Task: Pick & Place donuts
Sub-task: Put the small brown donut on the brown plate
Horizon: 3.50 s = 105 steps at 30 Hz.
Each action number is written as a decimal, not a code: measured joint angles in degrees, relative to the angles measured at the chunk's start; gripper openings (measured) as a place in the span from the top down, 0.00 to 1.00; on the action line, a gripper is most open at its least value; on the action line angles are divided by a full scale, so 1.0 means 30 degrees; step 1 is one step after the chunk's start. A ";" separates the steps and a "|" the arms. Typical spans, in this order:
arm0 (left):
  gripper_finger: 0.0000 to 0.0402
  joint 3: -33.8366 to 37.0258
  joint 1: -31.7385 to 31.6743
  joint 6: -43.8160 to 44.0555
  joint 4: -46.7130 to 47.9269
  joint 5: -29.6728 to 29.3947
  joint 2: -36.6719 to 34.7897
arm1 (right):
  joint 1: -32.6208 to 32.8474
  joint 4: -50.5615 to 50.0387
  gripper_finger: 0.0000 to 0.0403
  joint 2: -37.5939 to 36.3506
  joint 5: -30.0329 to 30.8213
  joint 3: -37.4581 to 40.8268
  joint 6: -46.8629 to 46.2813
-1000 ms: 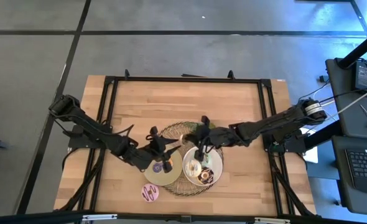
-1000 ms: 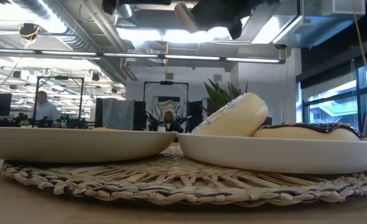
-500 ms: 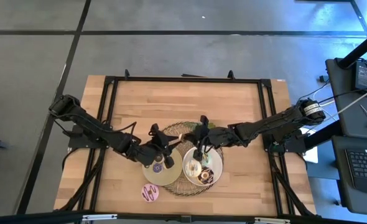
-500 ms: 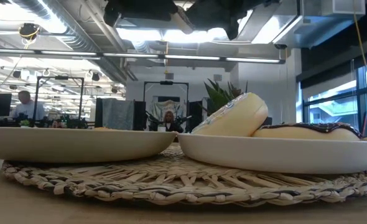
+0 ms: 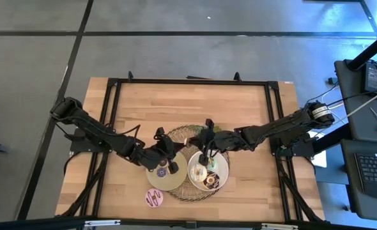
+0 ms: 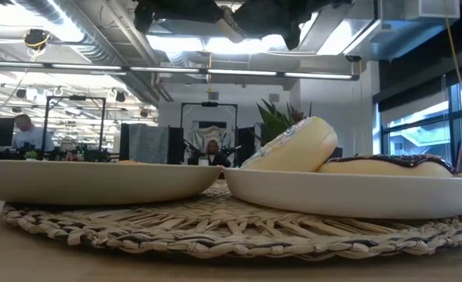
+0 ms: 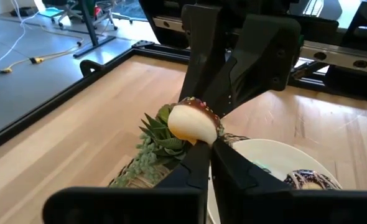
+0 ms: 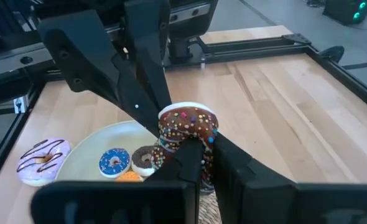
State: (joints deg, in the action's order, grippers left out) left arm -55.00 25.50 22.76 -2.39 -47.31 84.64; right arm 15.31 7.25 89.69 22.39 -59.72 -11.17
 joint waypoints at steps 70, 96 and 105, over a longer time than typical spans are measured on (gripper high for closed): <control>0.99 0.3891 0.2739 1.3824 0.3276 0.7082 0.0255 | 0.0736 -0.8524 0.56 -0.4182 0.2040 -0.0007 -0.2202; 0.97 0.3891 0.2754 1.4541 0.4481 0.6588 0.0255 | 0.0736 -0.8816 0.56 -0.4167 0.2039 -0.0007 -0.2195; 0.94 0.3891 0.2754 1.4688 0.4477 0.7249 0.0255 | 0.0736 -0.8816 0.56 -0.4167 0.2033 -0.0007 -0.2195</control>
State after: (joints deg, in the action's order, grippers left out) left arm -43.33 33.76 66.83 11.04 -25.56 85.41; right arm 17.52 -19.20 77.19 28.49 -59.75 -17.76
